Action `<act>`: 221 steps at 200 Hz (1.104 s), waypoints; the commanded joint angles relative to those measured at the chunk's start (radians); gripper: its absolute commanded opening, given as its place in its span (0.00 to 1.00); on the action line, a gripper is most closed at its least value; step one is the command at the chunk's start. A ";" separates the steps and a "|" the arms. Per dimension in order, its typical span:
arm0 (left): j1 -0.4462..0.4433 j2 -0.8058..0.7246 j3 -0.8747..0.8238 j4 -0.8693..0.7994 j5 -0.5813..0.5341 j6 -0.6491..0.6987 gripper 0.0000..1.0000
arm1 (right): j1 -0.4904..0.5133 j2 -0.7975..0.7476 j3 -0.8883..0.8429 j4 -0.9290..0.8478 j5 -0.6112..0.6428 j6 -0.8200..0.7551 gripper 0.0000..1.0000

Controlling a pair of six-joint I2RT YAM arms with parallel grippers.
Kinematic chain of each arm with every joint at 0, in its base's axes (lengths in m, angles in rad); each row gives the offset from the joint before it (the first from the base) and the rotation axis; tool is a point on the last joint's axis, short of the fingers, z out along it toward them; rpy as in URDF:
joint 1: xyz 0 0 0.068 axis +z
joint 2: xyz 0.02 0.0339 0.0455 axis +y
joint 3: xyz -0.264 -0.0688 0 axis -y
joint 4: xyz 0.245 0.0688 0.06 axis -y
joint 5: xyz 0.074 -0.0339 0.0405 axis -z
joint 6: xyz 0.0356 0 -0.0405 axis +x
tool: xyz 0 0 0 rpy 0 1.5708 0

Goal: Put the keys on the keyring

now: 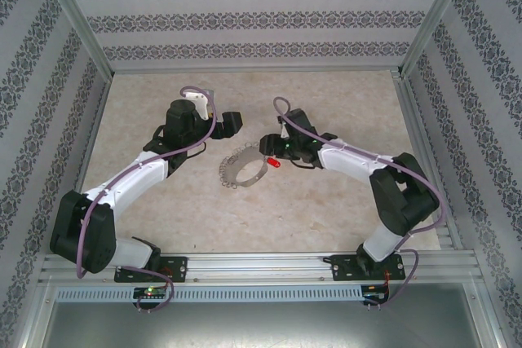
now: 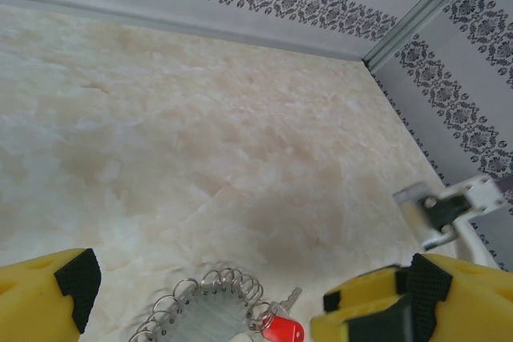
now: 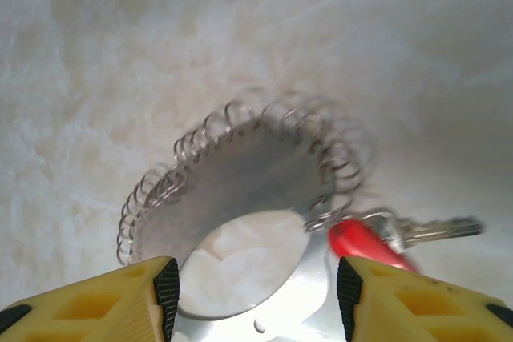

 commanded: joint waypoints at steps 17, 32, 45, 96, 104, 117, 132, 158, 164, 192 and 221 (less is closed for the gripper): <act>-0.018 -0.019 0.018 -0.018 -0.008 0.013 1.00 | -0.054 -0.002 -0.036 -0.081 0.057 -0.127 0.54; -0.019 -0.019 0.020 -0.021 -0.006 0.016 1.00 | -0.062 0.018 -0.038 -0.082 0.048 -0.154 0.51; -0.018 -0.018 0.022 -0.024 -0.005 0.018 1.00 | -0.062 0.039 -0.039 -0.078 0.032 -0.160 0.48; -0.020 -0.022 0.024 -0.033 -0.010 0.019 1.00 | -0.005 0.114 -0.028 -0.080 0.105 -0.166 0.48; -0.021 -0.021 0.025 -0.033 -0.008 0.018 1.00 | 0.004 0.127 -0.020 -0.088 0.133 -0.167 0.48; -0.020 -0.022 0.026 -0.035 -0.009 0.018 1.00 | 0.018 0.148 -0.003 -0.111 0.187 -0.167 0.48; -0.021 -0.023 0.029 -0.039 -0.008 0.019 1.00 | 0.027 0.169 0.016 -0.133 0.233 -0.174 0.48; -0.021 -0.027 0.031 -0.040 -0.013 0.021 1.00 | 0.036 0.198 0.043 -0.179 0.313 -0.182 0.48; -0.022 -0.028 0.032 -0.041 -0.013 0.021 1.00 | 0.035 0.201 0.044 -0.180 0.318 -0.183 0.48; -0.022 -0.032 0.035 -0.047 -0.016 0.025 1.00 | 0.030 0.212 0.042 -0.218 0.364 -0.183 0.47; -0.021 -0.049 0.034 -0.065 -0.031 0.039 1.00 | -0.008 0.137 -0.015 -0.216 0.391 -0.169 0.48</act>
